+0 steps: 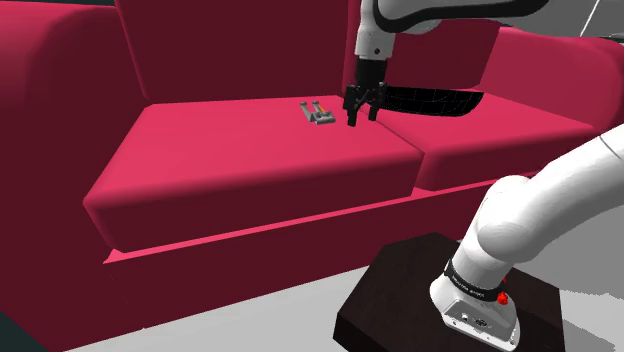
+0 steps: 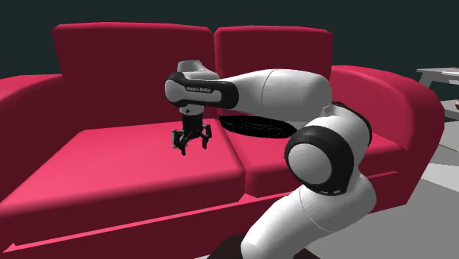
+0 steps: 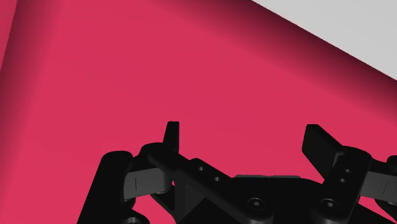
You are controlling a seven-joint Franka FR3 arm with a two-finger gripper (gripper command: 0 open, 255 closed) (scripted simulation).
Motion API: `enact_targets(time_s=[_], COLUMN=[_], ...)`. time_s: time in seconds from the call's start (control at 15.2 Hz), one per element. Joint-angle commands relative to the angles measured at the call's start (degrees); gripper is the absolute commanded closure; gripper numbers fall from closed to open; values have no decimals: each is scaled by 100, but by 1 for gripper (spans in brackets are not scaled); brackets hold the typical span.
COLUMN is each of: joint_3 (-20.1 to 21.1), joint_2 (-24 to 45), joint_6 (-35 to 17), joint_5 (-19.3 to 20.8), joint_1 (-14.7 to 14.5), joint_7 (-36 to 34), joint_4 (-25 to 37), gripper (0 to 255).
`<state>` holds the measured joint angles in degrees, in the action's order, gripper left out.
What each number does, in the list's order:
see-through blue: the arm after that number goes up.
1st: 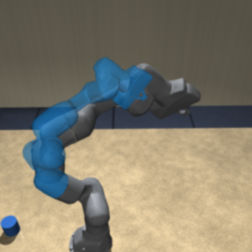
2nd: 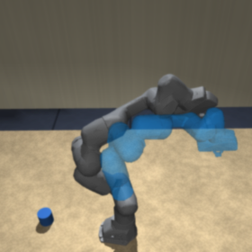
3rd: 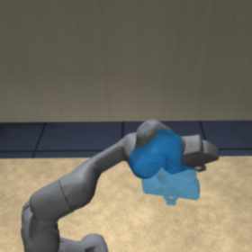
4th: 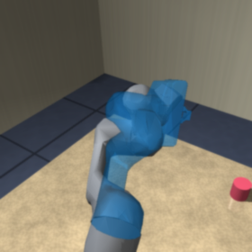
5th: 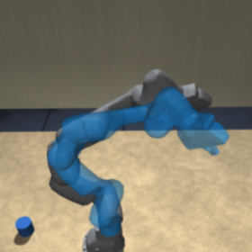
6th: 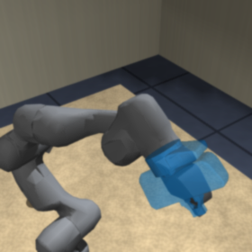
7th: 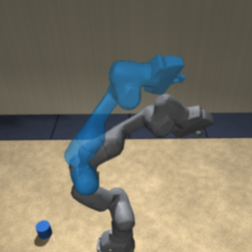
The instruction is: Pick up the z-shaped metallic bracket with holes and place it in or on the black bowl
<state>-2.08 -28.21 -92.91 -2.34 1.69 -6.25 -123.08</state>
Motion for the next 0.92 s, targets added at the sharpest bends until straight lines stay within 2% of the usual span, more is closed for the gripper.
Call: enact_targets(time_s=[0.0,0.46,0.86], joint_3=[-15,-65,-136], joint_2=[489,2032,3432], joint_6=[-147,-275,-76], joint_5=[42,162,235], joint_1=[31,111,184], joint_7=[-33,-195,-315], joint_4=[361,1833,3480], gripper=[0,0,0])
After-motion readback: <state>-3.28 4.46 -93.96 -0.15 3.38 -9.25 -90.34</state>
